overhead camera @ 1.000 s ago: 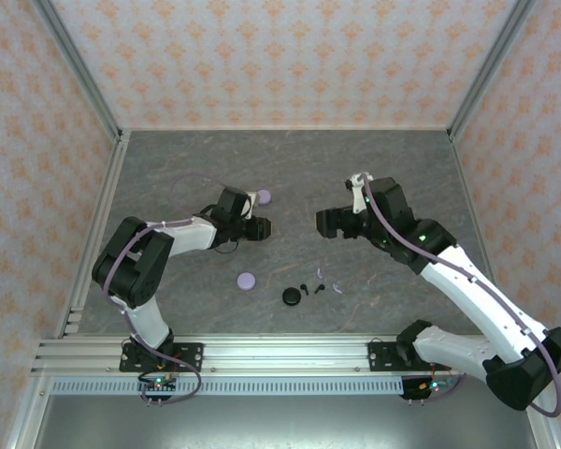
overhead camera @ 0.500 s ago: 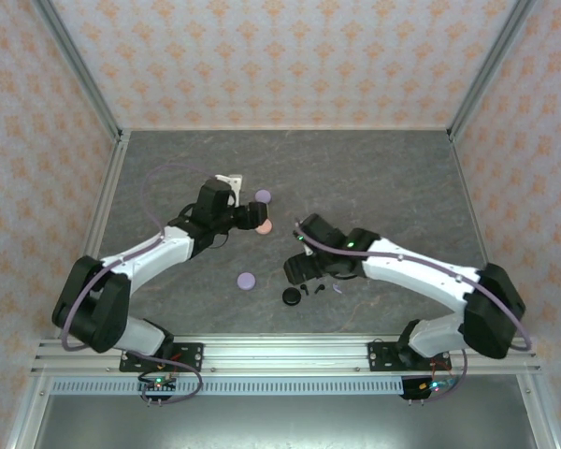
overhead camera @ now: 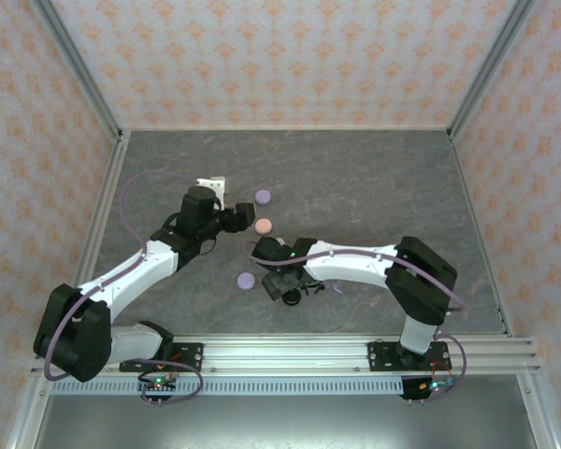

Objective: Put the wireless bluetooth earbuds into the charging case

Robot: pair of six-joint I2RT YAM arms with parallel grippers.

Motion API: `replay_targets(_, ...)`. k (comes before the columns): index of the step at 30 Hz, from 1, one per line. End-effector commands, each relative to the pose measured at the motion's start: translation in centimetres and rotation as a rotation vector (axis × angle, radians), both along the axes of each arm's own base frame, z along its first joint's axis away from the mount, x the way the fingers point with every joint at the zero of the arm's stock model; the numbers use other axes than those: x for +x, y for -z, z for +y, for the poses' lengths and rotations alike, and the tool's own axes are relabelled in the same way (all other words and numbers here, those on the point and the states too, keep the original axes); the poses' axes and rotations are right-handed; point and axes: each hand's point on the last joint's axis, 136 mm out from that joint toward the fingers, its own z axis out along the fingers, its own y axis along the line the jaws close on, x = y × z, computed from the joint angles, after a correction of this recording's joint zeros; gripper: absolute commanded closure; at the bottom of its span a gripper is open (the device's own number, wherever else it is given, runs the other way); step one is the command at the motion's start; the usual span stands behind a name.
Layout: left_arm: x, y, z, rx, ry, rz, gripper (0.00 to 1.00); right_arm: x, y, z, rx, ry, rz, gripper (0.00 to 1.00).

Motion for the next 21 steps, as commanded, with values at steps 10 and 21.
replay_targets(10,-0.2,0.4,1.0,0.020,-0.036,0.008,0.18,-1.1,0.4,-2.9,-0.093,0.045,0.019,0.09)
replay_targets(21,-0.1,0.6,0.9,0.017,-0.033,0.014,0.18,-2.6,0.5,-5.4,-0.099,0.119,0.037,0.08)
